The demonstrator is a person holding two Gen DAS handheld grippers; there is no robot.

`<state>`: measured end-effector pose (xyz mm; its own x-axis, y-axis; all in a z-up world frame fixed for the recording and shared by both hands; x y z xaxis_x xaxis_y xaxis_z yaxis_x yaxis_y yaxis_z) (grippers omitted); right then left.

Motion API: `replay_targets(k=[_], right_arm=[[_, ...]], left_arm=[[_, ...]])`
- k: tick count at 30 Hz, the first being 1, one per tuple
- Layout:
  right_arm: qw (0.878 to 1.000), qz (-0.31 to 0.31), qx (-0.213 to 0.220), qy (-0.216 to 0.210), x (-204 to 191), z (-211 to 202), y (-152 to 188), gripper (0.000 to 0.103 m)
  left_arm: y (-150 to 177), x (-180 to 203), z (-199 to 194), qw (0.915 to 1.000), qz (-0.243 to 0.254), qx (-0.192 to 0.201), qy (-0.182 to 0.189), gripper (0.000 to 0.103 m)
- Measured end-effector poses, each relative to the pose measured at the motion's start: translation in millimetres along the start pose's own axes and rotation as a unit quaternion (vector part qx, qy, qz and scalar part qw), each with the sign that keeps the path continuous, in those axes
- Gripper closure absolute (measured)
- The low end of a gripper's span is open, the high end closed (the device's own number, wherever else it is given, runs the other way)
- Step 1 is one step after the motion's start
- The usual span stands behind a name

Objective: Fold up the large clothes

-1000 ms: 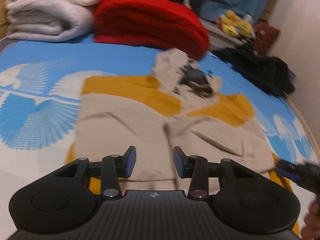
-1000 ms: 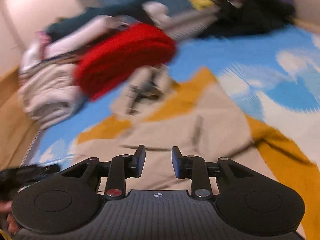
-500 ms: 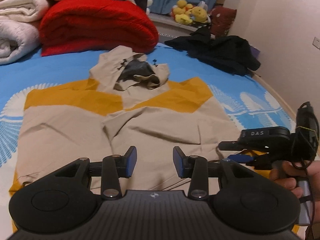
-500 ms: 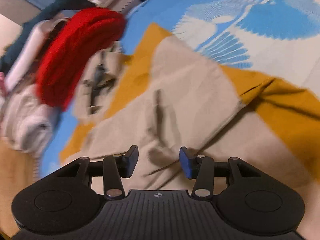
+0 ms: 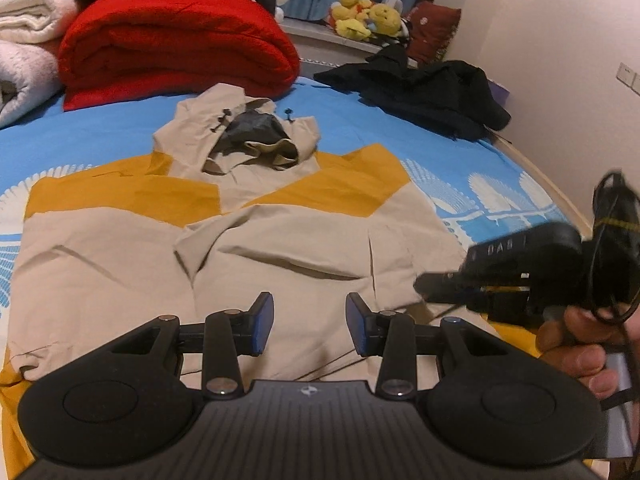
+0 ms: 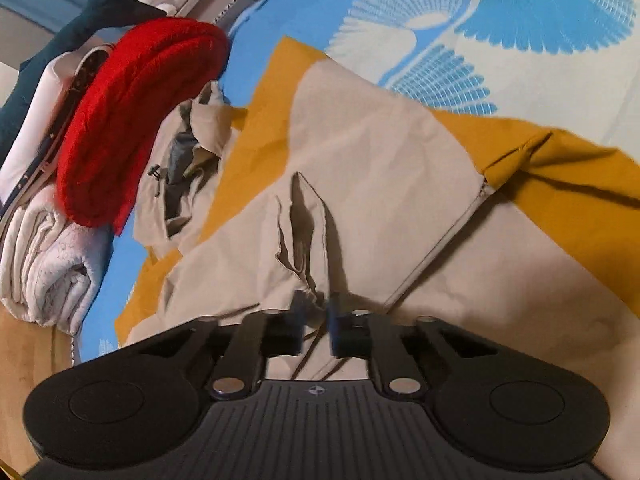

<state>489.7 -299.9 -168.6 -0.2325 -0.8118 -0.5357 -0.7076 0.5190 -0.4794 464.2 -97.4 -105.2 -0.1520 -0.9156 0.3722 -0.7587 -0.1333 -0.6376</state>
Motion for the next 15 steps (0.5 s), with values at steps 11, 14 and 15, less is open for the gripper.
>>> replay_targets(k=[11, 14, 15], right_arm=[[0.943, -0.154, 0.063, -0.287, -117.4, -52.3, -3.7, 0.101], [0.938, -0.160, 0.047, -0.303, -124.0, -50.8, 3.1, 0.100], [0.943, -0.154, 0.046, -0.291, -119.9, -47.6, 2.5, 0.098]], left_arm=[[-7.8, 20.2, -6.3, 0.9982, 0.024, 0.045, 0.032, 0.057], [-20.1, 8.8, -11.7, 0.9972, 0.010, 0.075, 0.003, 0.096], [-25.5, -0.9, -13.6, 0.9959, 0.002, 0.085, -0.028, 0.098]])
Point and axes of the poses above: each gripper's, at about its wrist camera, not at the fingertips, and z roughly the way its jaws point, x to its right, y to its underside, the point moved 9 cm from there along z, roughly the way its jaws point, and after that the axes turned 14 degrees about -z, right-handed, at the moved point
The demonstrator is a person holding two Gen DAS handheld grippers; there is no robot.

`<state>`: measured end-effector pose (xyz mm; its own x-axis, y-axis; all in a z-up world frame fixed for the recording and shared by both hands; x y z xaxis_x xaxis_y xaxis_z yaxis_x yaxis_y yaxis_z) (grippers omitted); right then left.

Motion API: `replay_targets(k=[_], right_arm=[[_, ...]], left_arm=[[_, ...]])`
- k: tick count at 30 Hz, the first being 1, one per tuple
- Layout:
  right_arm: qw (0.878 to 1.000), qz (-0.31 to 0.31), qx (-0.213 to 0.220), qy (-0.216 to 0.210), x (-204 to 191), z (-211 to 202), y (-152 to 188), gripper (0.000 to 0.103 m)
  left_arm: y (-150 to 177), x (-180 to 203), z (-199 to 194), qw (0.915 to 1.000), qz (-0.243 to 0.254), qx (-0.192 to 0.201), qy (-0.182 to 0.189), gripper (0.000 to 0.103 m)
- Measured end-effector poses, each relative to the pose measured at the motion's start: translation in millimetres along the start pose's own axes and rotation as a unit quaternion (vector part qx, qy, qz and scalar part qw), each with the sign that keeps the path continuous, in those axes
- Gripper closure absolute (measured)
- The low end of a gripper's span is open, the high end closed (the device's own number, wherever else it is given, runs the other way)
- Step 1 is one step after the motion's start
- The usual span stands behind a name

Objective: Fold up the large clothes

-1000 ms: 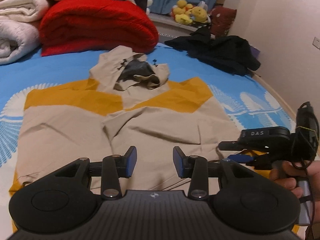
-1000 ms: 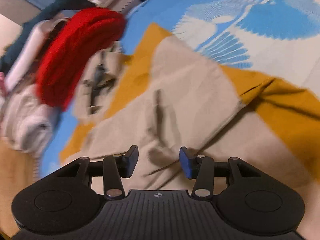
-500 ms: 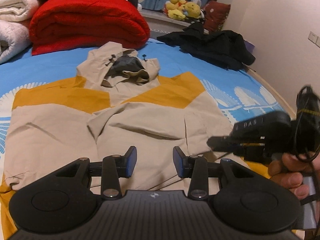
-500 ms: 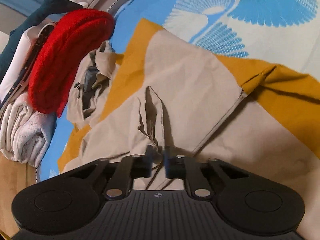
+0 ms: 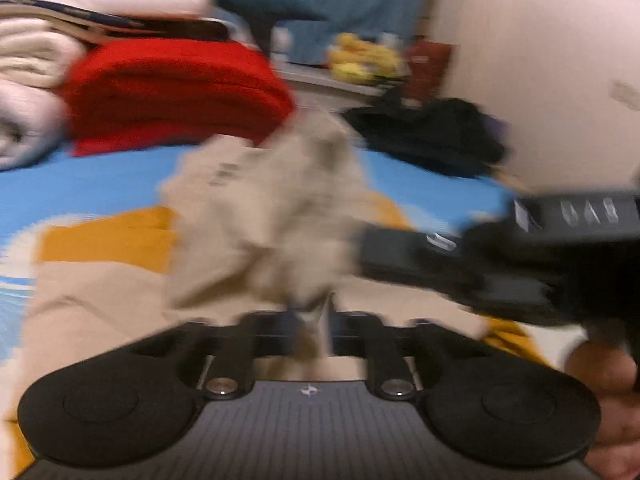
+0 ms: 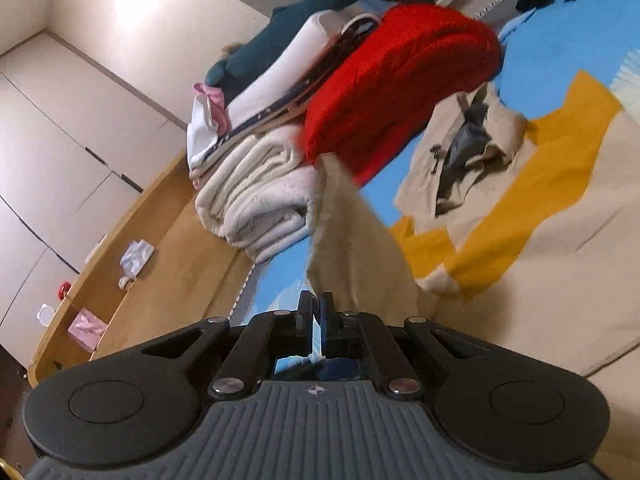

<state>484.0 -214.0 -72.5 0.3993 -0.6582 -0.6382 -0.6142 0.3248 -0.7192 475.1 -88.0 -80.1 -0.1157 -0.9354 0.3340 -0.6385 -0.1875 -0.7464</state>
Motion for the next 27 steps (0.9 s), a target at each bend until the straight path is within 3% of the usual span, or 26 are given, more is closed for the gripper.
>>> replay_targets(k=[1, 2, 4, 6, 8, 10, 13, 16, 21, 23, 25, 26, 27], right_arm=[[1.000, 0.013, 0.003, 0.024, 9.8, -1.4, 0.3, 0.095], [0.998, 0.027, 0.004, 0.051, 20.9, -2.7, 1.3, 0.084], [0.986, 0.067, 0.001, 0.152, 54.8, -8.5, 9.2, 0.061], [0.964, 0.104, -0.035, 0.242, 89.1, -14.6, 26.3, 0.061], [0.942, 0.154, -0.058, 0.294, 116.9, -21.8, 45.1, 0.061], [0.930, 0.204, -0.058, 0.302, 132.6, -27.2, 58.0, 0.061], [0.923, 0.234, -0.055, 0.302, 142.9, -29.1, 61.6, 0.061], [0.919, 0.251, -0.048, 0.300, 148.0, -25.5, 64.0, 0.061], [0.920, 0.246, -0.051, 0.302, 153.0, -19.7, 65.4, 0.061], [0.919, 0.243, -0.048, 0.306, 155.4, -20.4, 62.9, 0.073], [0.921, 0.244, -0.046, 0.302, 155.4, -19.7, 60.3, 0.081], [0.921, 0.244, -0.043, 0.300, 155.0, -19.9, 58.7, 0.090], [0.923, 0.243, -0.038, 0.296, 154.1, -21.1, 56.5, 0.093]], left_arm=[[-7.3, -12.4, -2.8, 0.9991, -0.012, 0.018, -0.038, 0.098], [-16.1, -28.4, -8.8, 0.9951, -0.032, 0.042, -0.084, 0.098], [-32.9, -66.5, -26.3, 0.9782, -0.097, 0.086, -0.162, 0.098], [-40.0, -99.7, -42.8, 0.9573, -0.178, 0.113, -0.198, 0.098], [-39.2, -122.6, -48.9, 0.9437, -0.237, 0.113, -0.201, 0.098], [-32.9, -141.8, -49.3, 0.9314, -0.287, 0.103, -0.199, 0.092], [-20.3, -164.0, -36.5, 0.9175, -0.352, 0.057, -0.177, 0.084], [-1.4, -192.6, -27.4, 0.8880, -0.422, 0.024, -0.181, 0.084], [25.3, -228.6, -29.3, 0.8390, -0.490, -0.009, -0.236, 0.084], [36.8, -236.2, -32.6, 0.8251, -0.507, -0.016, -0.249, 0.084], [42.5, -240.0, -37.8, 0.8165, -0.515, -0.016, -0.261, 0.084], [42.1, -240.5, -38.4, 0.8172, -0.513, -0.014, -0.262, 0.084], [38.6, -238.8, -38.1, 0.8234, -0.503, -0.009, -0.262, 0.085]])
Point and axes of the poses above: each gripper's, at about its wrist camera, not at the fingertips, and z roughly the way its jaws point, x to its right, y to its underside, the point moved 9 cm from there along z, roughly the way its jaws point, and after that the axes turned 14 degrees about -z, right-handed, at the moved point
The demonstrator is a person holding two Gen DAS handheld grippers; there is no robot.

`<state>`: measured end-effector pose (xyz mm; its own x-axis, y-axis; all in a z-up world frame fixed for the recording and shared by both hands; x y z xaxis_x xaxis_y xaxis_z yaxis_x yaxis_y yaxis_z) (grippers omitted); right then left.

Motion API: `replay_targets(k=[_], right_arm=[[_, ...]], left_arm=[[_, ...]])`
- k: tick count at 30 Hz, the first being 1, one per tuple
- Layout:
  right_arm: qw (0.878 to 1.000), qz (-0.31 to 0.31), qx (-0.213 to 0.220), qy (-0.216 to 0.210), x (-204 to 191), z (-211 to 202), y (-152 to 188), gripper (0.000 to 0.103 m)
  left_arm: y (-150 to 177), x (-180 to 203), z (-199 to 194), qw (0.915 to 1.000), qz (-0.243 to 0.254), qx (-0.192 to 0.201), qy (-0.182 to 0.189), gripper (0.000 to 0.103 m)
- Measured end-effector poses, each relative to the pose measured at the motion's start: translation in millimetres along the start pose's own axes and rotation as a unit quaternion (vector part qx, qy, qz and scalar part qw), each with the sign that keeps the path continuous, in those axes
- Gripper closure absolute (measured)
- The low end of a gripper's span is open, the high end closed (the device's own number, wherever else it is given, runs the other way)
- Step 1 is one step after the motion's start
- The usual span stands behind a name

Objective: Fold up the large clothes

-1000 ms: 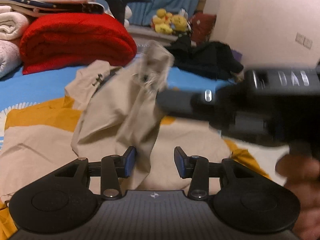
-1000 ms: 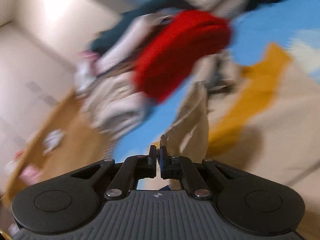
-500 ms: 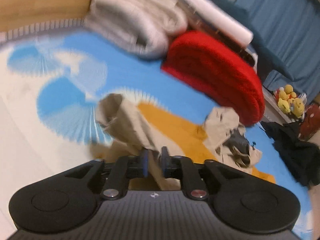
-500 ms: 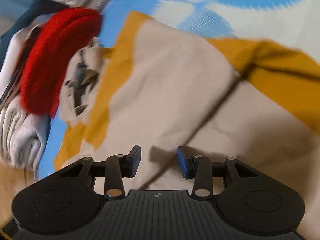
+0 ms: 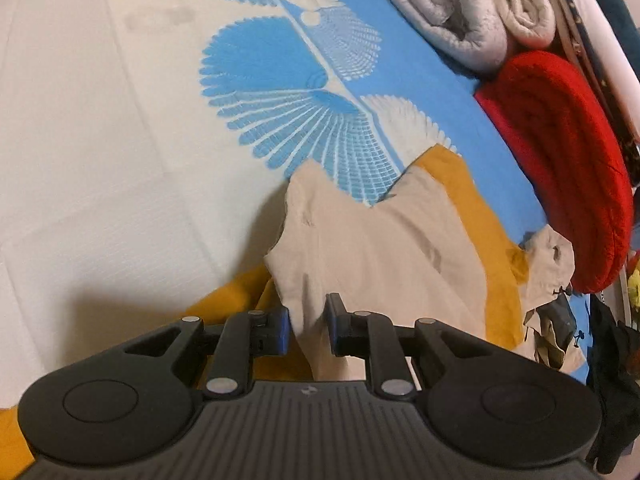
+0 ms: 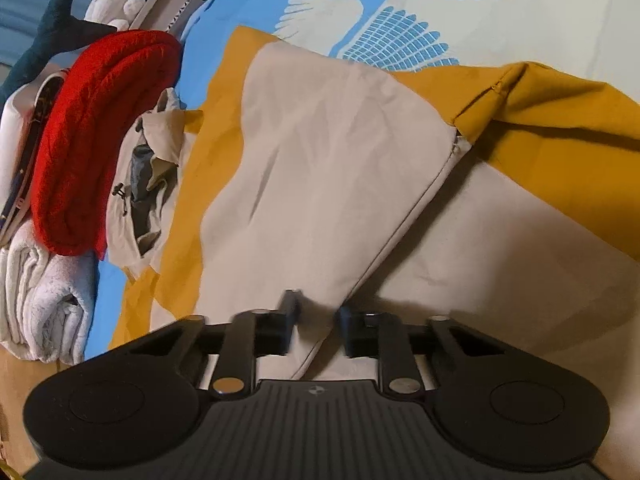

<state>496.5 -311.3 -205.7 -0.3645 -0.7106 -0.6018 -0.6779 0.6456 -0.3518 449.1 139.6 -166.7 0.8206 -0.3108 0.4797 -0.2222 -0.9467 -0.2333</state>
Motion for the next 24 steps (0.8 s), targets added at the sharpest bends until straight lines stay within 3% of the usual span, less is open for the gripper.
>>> replay_targets(k=[1, 4, 6, 9, 10, 12, 16, 19, 21, 24], right_arm=[[1.000, -0.001, 0.005, -0.004, -1.6, -2.6, -2.5, 0.099], [0.999, -0.003, 0.040, -0.027, -10.7, -18.9, -16.2, 0.101], [0.995, -0.009, 0.086, -0.043, -16.1, -36.8, -31.7, 0.101], [0.983, 0.009, 0.175, -0.059, -9.5, -67.7, -51.7, 0.101], [0.978, 0.019, 0.203, -0.053, -3.4, -76.7, -56.1, 0.101], [0.975, 0.030, 0.217, -0.028, 10.5, -82.5, -59.0, 0.101], [0.991, 0.054, 0.120, 0.029, 33.8, -50.8, -43.9, 0.100], [0.994, 0.079, 0.067, 0.034, 42.5, -33.2, -31.1, 0.097], [0.995, 0.064, 0.067, 0.036, 37.5, -33.6, -31.2, 0.096], [0.996, 0.046, 0.066, 0.030, 28.1, -34.0, -35.7, 0.095]], left_arm=[[1.1, 5.6, -2.7, 0.9998, 0.014, 0.006, 0.010, 0.091], [10.7, 41.6, -10.6, 0.9934, 0.080, 0.011, 0.081, 0.093], [25.6, 77.4, -17.8, 0.9743, 0.152, -0.014, 0.165, 0.094], [36.1, 95.2, -29.9, 0.9589, 0.174, -0.023, 0.223, 0.094], [38.5, 95.8, -30.2, 0.9577, 0.170, -0.031, 0.230, 0.094], [44.9, 92.8, -26.2, 0.9595, 0.167, -0.041, 0.223, 0.094], [50.5, 78.1, -7.2, 0.9706, 0.194, -0.037, 0.138, 0.094], [44.5, 83.9, -11.4, 0.9682, 0.203, -0.020, 0.145, 0.095], [42.7, 103.0, -36.3, 0.9512, 0.235, 0.015, 0.200, 0.095], [44.7, 124.2, -86.7, 0.9074, 0.273, 0.080, 0.310, 0.094]])
Point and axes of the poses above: each gripper's, at about its wrist camera, not at the fingertips, and z roughly the way its jaws point, x to its right, y to its underside, the point moved 9 cm from there along z, roughly the way its jaws point, and after that the axes turned 14 degrees about -z, right-handed, at the moved point
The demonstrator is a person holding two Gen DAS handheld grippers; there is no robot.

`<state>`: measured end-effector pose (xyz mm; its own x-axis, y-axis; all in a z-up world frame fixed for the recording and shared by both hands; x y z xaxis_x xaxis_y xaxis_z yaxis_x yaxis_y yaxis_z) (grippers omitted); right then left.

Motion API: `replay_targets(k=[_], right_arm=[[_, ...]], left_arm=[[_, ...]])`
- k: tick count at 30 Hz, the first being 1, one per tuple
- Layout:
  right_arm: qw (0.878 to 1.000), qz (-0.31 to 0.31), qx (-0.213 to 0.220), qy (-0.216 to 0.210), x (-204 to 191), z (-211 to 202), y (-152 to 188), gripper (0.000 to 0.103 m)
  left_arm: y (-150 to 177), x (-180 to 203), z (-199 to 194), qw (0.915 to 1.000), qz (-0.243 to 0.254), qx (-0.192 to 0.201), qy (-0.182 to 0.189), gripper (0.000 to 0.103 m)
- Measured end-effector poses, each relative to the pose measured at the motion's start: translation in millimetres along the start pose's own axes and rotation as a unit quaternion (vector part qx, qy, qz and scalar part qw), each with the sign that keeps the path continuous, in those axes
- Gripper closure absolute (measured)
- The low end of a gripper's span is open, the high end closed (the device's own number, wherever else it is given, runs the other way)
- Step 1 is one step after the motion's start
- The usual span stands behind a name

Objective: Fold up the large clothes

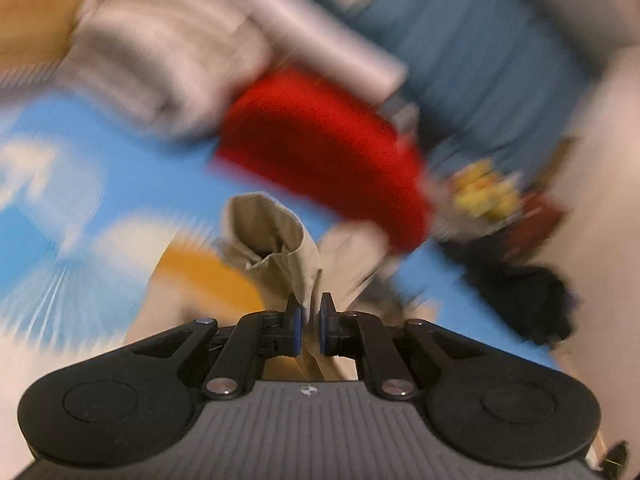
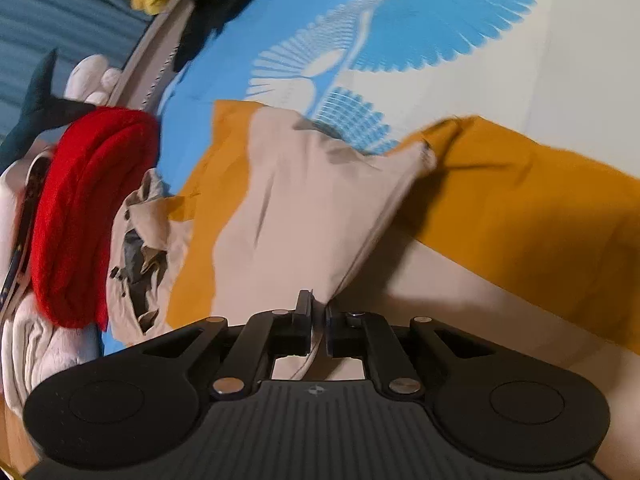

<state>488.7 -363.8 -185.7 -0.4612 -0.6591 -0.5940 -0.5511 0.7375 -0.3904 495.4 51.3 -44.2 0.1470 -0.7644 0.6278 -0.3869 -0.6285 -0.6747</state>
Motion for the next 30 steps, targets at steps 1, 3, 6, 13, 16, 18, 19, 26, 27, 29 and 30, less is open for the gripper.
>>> replay_targets(k=[1, 3, 6, 13, 16, 18, 19, 26, 27, 29, 30], right_arm=[[1.000, 0.000, -0.004, -0.002, -0.5, 2.3, 0.4, 0.093], [1.000, 0.003, -0.011, 0.004, 2.5, 2.8, 5.6, 0.088], [0.999, -0.006, -0.023, 0.035, 8.2, 5.3, 11.3, 0.080], [0.995, -0.065, 0.017, 0.071, -14.0, -18.2, 26.2, 0.073], [0.993, -0.108, 0.047, 0.018, -43.4, -25.1, 26.9, 0.073], [0.988, -0.140, 0.064, -0.014, -58.1, -24.7, 20.8, 0.072], [0.987, -0.146, 0.063, -0.034, -61.3, -21.6, 16.8, 0.067], [0.992, -0.109, -0.043, 0.053, -1.3, 21.4, 12.6, 0.062], [0.990, -0.110, -0.051, 0.071, 5.6, 22.5, 12.3, 0.062], [0.991, -0.106, -0.045, 0.070, 7.1, 17.7, 9.6, 0.062], [0.990, -0.112, -0.043, 0.070, 4.5, 15.9, 8.0, 0.062]], left_arm=[[-1.6, 4.5, -4.2, 0.9998, 0.011, 0.011, 0.011, 0.091], [5.5, -12.4, 4.0, 0.9994, 0.004, -0.010, -0.033, 0.084], [39.4, -80.9, 29.6, 0.9736, -0.051, -0.119, -0.188, 0.066], [17.1, -87.3, 15.5, 0.9685, -0.004, -0.054, -0.243, 0.066], [18.4, -80.5, 19.3, 0.9721, -0.005, -0.048, -0.230, 0.066], [23.1, -82.7, 20.8, 0.9732, -0.014, -0.055, -0.223, 0.066], [25.2, -80.9, 24.6, 0.9737, -0.014, -0.060, -0.220, 0.066], [46.0, -133.1, 37.7, 0.9425, -0.058, -0.152, -0.292, 0.068], [42.1, -131.0, 36.4, 0.9443, -0.059, -0.148, -0.288, 0.068], [31.9, -118.1, 33.2, 0.9531, -0.032, -0.126, -0.273, 0.068], [27.4, -109.6, 32.2, 0.9579, -0.011, -0.115, -0.263, 0.068]])
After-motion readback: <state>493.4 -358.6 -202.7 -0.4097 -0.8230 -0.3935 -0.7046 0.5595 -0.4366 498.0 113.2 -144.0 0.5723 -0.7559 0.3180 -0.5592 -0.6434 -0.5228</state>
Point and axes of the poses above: each gripper's, at about its wrist camera, not at the fingertips, and z roughly the way its jaws point, x to its right, y to its underside, the point moved 9 cm from there along z, roughly the way its jaws point, and after that the axes turned 14 degrees about -z, right-handed, at the moved point
